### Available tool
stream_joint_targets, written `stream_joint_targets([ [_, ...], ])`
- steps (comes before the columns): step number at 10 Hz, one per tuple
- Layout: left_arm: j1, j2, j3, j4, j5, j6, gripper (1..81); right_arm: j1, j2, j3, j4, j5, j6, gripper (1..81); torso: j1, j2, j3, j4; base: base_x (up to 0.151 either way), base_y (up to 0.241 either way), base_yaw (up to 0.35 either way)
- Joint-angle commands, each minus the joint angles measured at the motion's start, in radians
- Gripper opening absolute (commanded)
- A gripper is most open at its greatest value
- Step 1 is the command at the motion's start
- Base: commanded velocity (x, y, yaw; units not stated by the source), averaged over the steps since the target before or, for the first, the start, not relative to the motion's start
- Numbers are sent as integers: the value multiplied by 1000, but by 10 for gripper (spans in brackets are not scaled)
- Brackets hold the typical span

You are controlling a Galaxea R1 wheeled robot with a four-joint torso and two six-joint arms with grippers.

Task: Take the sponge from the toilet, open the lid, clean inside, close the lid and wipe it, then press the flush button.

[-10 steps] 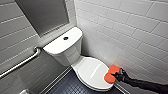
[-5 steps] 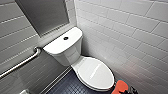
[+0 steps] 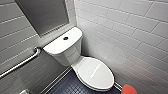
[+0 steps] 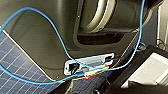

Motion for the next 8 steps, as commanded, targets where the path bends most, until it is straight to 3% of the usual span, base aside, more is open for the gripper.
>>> stream_joint_targets([
  [1, 42, -1, 16, 4, 20, 3, 811, 298, -82, 215, -159, -205, 9, 10, 0, 0, 0, 0, 0, 0, 0],
  [3, 42, 1, 16, 4, 20, 3, 811, 430, -13, 211, -156, -310, 14, 10, 0, 0, 0, 0, 0, 0, 0],
  [4, 42, 1, 16, 3, 20, 3, 811, 484, 31, 197, -147, -350, 14, 10, 0, 0, -35, 0, 0, 0, 0],
  [6, 41, 4, 16, 3, 22, 3, 811, 576, 142, 141, -133, -429, 14, 10, 0, 0, -55, 0, 0, 0, 0],
  [7, 39, 4, 16, 3, 22, 3, 811, 628, 229, 67, -133, -492, 14, 10, 0, 0, -80, 0, 0, 0, 0],
  [8, 40, 5, 13, 1, 22, 3, 811, 662, 336, -43, -128, -560, 29, 10, 0, 0, -50, 0, 0, 0, 0],
])
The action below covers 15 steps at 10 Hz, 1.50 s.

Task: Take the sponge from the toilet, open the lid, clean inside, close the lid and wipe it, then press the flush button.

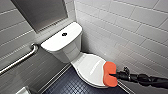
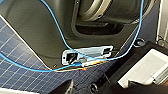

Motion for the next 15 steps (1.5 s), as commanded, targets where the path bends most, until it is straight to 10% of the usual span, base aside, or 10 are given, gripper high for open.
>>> stream_joint_targets([
  [1, 42, -1, 13, 0, 18, 3, 811, 212, 233, -244, -13, -253, 25, 10, 0, 0, 1, 0, 0, 0, 0],
  [4, 42, -3, 10, -3, 18, 3, 811, 239, 455, -504, -26, -264, 25, 10, 0, 0, -6, 0, 0, 0, 0],
  [5, 44, -4, 10, -5, 18, 2, 811, 249, 497, -557, -28, -264, 25, 10, 0, 0, -7, 95, 0, 0, 0],
  [7, 44, -1, 10, -5, 18, 2, 811, 261, 542, -623, -25, -262, 23, 10, 0, 0, -7, 109, 0, 0, 0],
  [10, 42, -1, 9, -5, 21, 2, 811, 269, 579, -639, -23, -248, 25, 10, 0, 0, -7, 193, 0, 0, 0],
  [11, 42, 0, 9, -5, 21, 2, 811, 250, 599, -683, -23, -236, 31, 10, 1, 0, -7, 143, 0, 0, 0],
  [13, 47, -3, 9, -5, 21, 2, 811, 151, 648, -913, -10, -105, 178, 10, 1, 0, -7, 185, 0, 0, 0],
  [15, 50, -1, 4, -5, 20, 2, 811, 88, 634, -996, -11, -21, 264, 10, 1, 0, -7, 186, 0, 0, 0],
])
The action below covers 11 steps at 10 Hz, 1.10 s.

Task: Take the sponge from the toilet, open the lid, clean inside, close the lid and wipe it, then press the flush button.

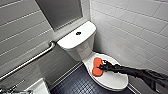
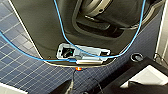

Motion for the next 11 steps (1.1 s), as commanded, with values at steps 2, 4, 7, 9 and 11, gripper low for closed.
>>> stream_joint_targets([
  [2, 53, -13, 5, -2, 22, 2, 811, -5, -54, -76, 3, 153, 185, 10, 0, 0, 0, 0, 0, 0, 0],
  [4, 53, -7, 5, -1, 24, 2, 811, -31, -181, 96, 1, 157, 185, 10, 0, 0, 0, 0, 0, 0, 0],
  [7, 52, -4, 5, 4, 27, 3, 811, -59, -340, 260, 1, 159, 183, 10, 0, 0, 0, 0, 0, 0, 0],
  [9, 49, -1, 5, 6, 25, 3, 811, -62, -457, 395, 1, 154, 183, 10, 0, 0, 0, 1, 0, 0, 0],
  [11, 49, 2, 5, 7, 24, 3, 811, -106, -554, 480, 1, 154, 183, 10, 0, 0, 0, 1, 0, 0, 0],
])
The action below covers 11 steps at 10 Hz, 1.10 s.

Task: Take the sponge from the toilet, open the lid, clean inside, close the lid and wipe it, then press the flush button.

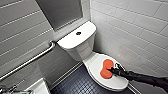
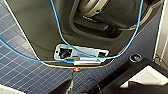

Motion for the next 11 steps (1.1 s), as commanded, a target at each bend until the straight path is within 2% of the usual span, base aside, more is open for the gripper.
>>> stream_joint_targets([
  [1, 49, -9, 6, 8, 22, 5, 811, -44, -315, 298, 1, -55, 29, 10, 0, 0, 0, 0, 0, 0, 0],
  [3, 48, -12, 6, 10, 20, 5, 811, -127, -392, 321, 2, -25, 29, 10, 0, 0, 0, 0, 0, 0, 0],
  [4, 48, -13, 6, 10, 19, 5, 811, -185, -423, 321, 2, 27, 29, 10, 0, 0, 0, 0, 0, 0, 0],
  [7, 46, -15, 9, 10, 19, 12, 811, -357, -543, 390, -8, 107, 25, 10, 0, 0, 0, 0, 0, 0, 0],
  [8, 46, -15, 11, 10, 19, 12, 811, -402, -610, 458, -11, 162, 21, 10, 0, 0, 0, 0, 0, 0, 0],
  [11, 45, -10, 12, 10, 19, 20, 811, -393, -782, 685, -16, 204, 18, 10, 0, 0, 0, 0, 0, 0, 0],
])
